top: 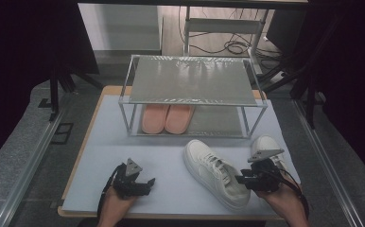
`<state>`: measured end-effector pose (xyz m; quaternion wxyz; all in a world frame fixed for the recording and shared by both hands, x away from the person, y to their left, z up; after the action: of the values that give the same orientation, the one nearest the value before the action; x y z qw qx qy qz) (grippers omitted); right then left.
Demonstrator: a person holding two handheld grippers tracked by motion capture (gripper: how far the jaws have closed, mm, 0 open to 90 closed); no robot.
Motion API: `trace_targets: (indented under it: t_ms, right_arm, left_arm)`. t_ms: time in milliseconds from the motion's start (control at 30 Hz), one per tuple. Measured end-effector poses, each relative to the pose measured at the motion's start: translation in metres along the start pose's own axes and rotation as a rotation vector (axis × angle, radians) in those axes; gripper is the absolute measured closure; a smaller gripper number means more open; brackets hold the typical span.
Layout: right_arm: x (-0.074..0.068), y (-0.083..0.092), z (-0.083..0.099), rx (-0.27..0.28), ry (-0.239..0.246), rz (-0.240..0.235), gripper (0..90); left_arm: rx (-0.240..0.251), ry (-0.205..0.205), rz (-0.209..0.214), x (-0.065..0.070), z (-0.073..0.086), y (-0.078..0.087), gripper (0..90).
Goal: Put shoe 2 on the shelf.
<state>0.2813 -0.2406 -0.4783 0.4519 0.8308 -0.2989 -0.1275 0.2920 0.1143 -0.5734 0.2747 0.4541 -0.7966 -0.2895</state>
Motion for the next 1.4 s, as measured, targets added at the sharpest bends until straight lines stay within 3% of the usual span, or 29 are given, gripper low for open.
trace_targets:
  t_ms: [233, 467, 667, 867, 1167, 1400]
  right_arm:
    - [0.003, -0.013, -0.002, -0.098, 0.037, -0.002, 60.8]
    - [0.007, -0.025, -0.001, -0.158, 0.053, -0.002, 61.3]
    - [0.006, -0.031, -0.004, -0.188, 0.067, -0.006, 62.7]
    - [0.005, -0.034, -0.005, -0.186, 0.067, -0.026, 74.2]
    - [0.007, -0.032, -0.005, -0.168, -0.03, -0.064, 80.5]
    - [0.007, -0.028, -0.007, -0.144, -0.105, -0.151, 81.8]
  left_arm:
    - [0.004, 0.005, 0.0, 0.0, 0.0, 0.0, 16.7]
    - [0.004, 0.004, 0.001, 0.0, 0.0, 0.0, 16.8]
    - [0.002, 0.002, 0.001, 0.0, 0.0, 0.0, 16.8]
    - [0.0, 0.0, 0.0, 0.0, 0.0, 0.0, 16.8]
    - [0.001, -0.004, 0.0, 0.0, 0.0, 0.0, 17.0]
    - [0.001, -0.002, 0.0, 0.0, 0.0, 0.0, 17.0]
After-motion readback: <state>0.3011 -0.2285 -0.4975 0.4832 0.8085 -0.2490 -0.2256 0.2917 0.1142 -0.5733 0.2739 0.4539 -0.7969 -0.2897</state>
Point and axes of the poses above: each handheld gripper's, and its own axes: y roughly backward along the jaws, z roughly out of its underside, x roughly to its right, the point moved 7 cm from there along -y, roughly forward along the jaws, and after that the axes turned 12 degrees about y, right-handed, at the moved point
